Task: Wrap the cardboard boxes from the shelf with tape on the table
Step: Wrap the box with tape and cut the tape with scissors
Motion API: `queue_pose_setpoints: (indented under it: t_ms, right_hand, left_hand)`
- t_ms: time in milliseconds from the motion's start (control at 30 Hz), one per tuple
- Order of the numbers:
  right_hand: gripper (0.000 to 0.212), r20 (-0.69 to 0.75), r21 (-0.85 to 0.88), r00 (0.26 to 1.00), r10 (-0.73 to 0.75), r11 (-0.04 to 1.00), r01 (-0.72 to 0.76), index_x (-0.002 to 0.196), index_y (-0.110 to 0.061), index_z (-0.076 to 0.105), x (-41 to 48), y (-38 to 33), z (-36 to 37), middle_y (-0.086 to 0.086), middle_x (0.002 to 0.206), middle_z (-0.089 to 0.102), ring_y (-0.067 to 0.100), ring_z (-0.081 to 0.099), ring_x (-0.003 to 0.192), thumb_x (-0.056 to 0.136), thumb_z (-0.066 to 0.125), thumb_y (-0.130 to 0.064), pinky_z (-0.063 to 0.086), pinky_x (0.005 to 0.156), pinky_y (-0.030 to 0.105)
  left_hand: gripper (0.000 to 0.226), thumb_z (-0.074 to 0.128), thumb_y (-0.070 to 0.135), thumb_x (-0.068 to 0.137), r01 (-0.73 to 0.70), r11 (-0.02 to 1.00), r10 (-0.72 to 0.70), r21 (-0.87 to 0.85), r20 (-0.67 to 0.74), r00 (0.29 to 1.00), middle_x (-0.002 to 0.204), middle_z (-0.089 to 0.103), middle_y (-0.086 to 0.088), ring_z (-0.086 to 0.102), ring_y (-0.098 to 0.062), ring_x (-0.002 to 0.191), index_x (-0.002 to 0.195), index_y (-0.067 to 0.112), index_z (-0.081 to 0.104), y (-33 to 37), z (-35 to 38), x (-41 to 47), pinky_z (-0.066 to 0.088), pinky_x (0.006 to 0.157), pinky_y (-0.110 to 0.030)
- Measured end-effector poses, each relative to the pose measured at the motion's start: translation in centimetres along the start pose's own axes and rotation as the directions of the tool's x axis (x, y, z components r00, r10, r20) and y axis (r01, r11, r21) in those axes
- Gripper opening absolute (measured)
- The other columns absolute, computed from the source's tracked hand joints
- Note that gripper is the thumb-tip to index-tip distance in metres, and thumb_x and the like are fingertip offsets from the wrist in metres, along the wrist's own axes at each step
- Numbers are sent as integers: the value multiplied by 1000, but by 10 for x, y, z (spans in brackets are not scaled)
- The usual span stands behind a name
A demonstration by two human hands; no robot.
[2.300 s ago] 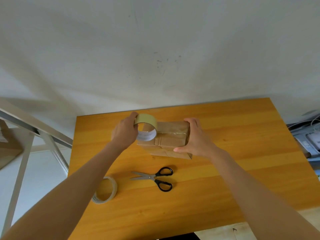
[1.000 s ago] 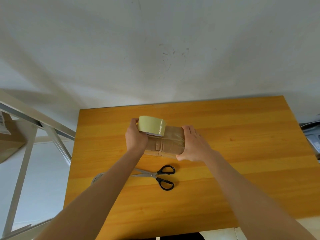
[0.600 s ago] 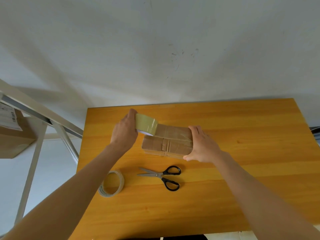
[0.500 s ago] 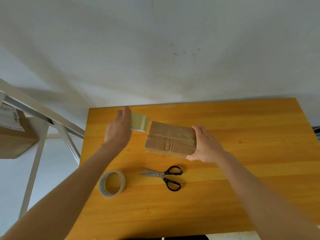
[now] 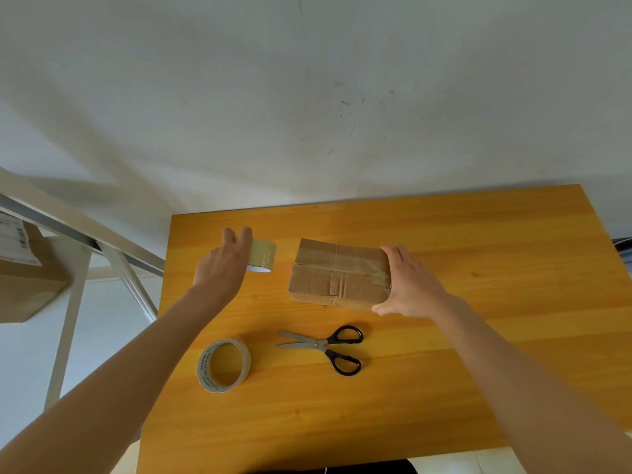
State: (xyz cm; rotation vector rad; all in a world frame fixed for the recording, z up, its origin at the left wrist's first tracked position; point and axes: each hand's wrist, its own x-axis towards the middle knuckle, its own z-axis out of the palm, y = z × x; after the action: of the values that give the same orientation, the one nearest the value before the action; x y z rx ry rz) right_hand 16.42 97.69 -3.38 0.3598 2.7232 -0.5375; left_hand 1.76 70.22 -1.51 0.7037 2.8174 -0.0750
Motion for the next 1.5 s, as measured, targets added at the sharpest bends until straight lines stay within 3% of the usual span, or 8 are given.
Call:
queue_pose_setpoints:
  t_ms: [167,800,967,1100,1200,1367,1500]
  right_hand:
    - [113,7,-3,1000,3,1000,-3,142,-18,18,1,0,0,1,136,30,22,45,116,56,85,-46,44,92,34]
    - [114,53,-13,998,19,1000,-18,142,-20,14,4,-1,-1,1,137,26,23,43,118,57,85,-46,43,96,37]
    - [116,51,-47,999,0,999,3,145,-12,11,4,-4,-1,5,144,22,25,31,132,61,84,-45,28,110,37]
    - [136,59,-156,998,-4,988,14,149,-8,-16,4,-10,4,8,158,-13,25,-10,146,63,73,-66,1,120,42]
    - [139,14,-179,999,-43,983,45,144,-9,-30,7,-24,10,7,155,-29,21,-24,143,63,56,-83,-6,119,43]
    - [134,-3,-190,989,-151,971,148,145,-10,-29,27,-61,17,7,156,-27,21,-22,144,66,51,-84,-6,119,43]
    - [136,29,-250,976,-217,944,217,147,-8,-23,45,-95,22,11,159,-10,26,-6,147,64,56,-82,-3,119,45]
  left_hand:
    - [56,61,3,85,-23,1000,23,8,10,1000,120,41,-15,61,-31,77,129,11,28,-4,8,8,42,53,-30]
    - [61,64,0,82,-40,999,40,-17,37,999,118,42,-15,62,-33,74,129,11,26,-6,39,26,50,54,-34]
    - [59,58,-5,83,-6,998,8,-57,52,999,117,43,-16,61,-37,72,130,10,26,-2,45,29,41,52,-35]
    - [57,56,-8,84,22,992,-15,-122,55,998,117,43,-17,61,-42,77,130,11,28,-4,48,30,41,54,-37]
    - [57,56,-7,83,19,987,-10,-157,60,998,119,43,-17,61,-43,80,129,13,30,-7,48,30,42,55,-38]
    - [65,54,-2,86,-8,979,21,-205,60,998,129,42,-16,60,-41,82,138,26,28,-12,49,25,42,55,-37]
    - [86,53,-2,86,-49,986,56,-160,39,998,133,41,-12,54,-29,64,149,36,8,-15,45,20,33,44,-30]
